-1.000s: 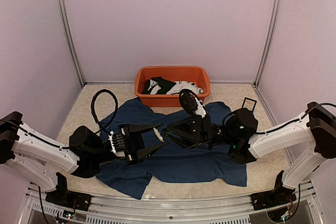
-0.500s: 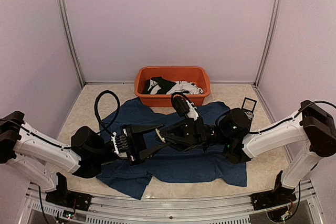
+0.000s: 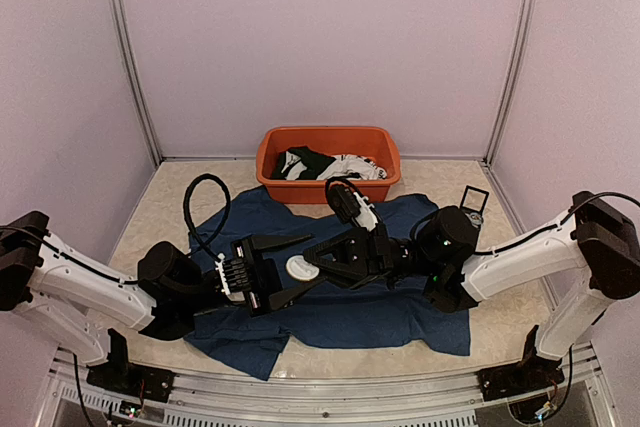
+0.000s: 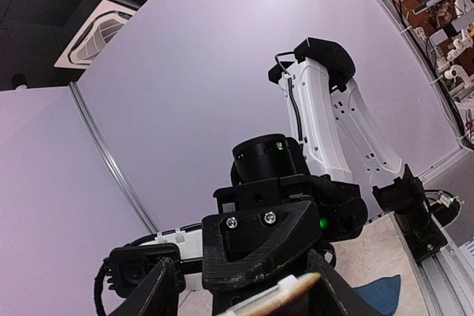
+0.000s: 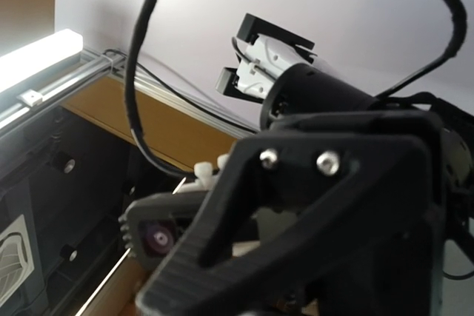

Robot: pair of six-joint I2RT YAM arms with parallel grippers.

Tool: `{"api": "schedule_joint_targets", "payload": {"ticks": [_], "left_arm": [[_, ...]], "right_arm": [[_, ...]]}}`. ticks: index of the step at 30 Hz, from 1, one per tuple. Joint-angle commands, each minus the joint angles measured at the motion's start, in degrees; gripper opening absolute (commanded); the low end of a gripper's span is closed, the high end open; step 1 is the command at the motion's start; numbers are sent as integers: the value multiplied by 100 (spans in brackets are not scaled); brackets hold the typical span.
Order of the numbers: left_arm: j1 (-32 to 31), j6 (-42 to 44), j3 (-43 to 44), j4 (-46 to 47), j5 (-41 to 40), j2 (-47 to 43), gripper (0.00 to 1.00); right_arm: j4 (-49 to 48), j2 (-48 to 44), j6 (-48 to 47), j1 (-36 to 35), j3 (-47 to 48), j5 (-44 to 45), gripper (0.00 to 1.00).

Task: Pin the brooch onto the clothing
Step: Pass from the left arm to the right

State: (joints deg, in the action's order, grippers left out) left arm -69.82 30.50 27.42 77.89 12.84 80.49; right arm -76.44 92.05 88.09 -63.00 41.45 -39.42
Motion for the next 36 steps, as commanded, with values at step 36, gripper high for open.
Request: {"api": "schedule_joint_targets", "payload": {"ticks": [36], "left_arm": [[-318,-1981,626,-4305,-2053,-1682,99]], "right_arm": [[5917,-2796,-5353,483,789,1285,0]]}}
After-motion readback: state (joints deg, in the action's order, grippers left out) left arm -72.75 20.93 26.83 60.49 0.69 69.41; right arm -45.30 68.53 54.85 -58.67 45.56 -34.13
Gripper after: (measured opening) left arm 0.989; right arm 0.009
